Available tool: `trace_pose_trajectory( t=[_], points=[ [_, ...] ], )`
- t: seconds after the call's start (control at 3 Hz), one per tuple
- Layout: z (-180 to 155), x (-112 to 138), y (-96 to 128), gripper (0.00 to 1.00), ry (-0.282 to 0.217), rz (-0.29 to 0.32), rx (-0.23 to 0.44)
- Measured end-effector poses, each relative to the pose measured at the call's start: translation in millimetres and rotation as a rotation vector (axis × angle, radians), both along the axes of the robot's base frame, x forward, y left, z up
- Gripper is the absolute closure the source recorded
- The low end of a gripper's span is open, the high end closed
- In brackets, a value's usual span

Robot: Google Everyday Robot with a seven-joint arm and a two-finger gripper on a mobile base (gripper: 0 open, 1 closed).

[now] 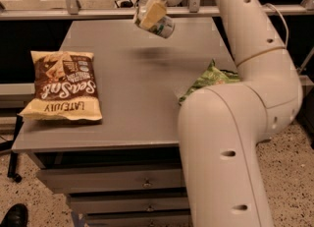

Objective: Place 7up can upright

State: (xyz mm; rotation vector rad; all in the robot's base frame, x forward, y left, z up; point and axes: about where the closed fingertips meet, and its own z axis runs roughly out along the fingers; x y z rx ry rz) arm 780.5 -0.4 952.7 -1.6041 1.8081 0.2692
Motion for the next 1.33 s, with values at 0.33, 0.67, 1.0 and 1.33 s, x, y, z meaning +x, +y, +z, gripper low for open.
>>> trace_pose_trajectory(
  t=[0.33, 0.67, 1.0, 1.33],
  points=[
    [35, -23, -12, 1.0, 0.008, 0.039, 0.228],
    [46, -32, -11, 1.0, 0.034, 0.071, 0.385],
    [42, -34, -15, 1.0, 0.062, 0.078, 0.489],
    [29, -34, -21, 1.0, 0.099, 0.072, 0.562]
  ],
)
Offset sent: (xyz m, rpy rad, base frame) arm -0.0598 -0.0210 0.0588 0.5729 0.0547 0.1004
